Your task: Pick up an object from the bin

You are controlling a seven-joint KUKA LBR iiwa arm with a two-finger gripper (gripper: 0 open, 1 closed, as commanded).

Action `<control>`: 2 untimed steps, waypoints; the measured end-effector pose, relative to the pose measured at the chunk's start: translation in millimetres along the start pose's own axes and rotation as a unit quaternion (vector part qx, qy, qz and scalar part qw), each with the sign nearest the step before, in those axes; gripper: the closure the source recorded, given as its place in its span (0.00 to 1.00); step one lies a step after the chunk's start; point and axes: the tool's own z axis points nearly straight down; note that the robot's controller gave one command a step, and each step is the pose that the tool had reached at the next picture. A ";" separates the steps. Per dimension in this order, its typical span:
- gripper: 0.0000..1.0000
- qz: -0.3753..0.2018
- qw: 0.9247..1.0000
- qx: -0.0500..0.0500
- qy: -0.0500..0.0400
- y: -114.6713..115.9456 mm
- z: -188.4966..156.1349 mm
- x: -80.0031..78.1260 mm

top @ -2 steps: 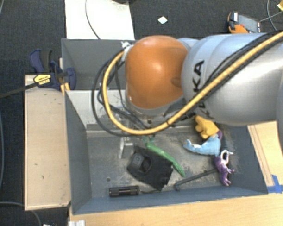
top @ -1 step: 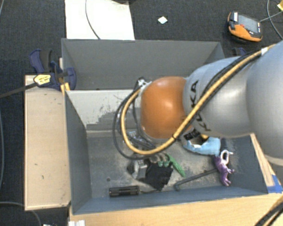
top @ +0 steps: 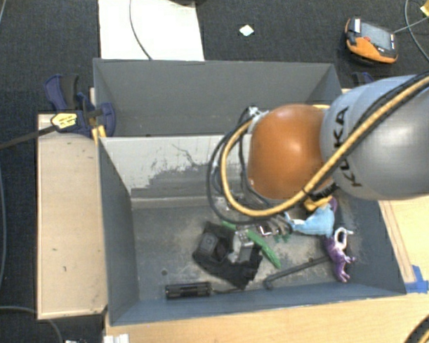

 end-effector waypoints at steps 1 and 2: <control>0.00 0.057 0.998 0.001 0.008 -9.0 35.5 6.1; 0.00 0.138 0.990 -0.001 0.002 -9.8 92.6 -6.1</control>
Offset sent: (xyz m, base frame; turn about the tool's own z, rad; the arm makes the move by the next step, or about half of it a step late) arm 0.0092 -0.0084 -0.0929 0.2756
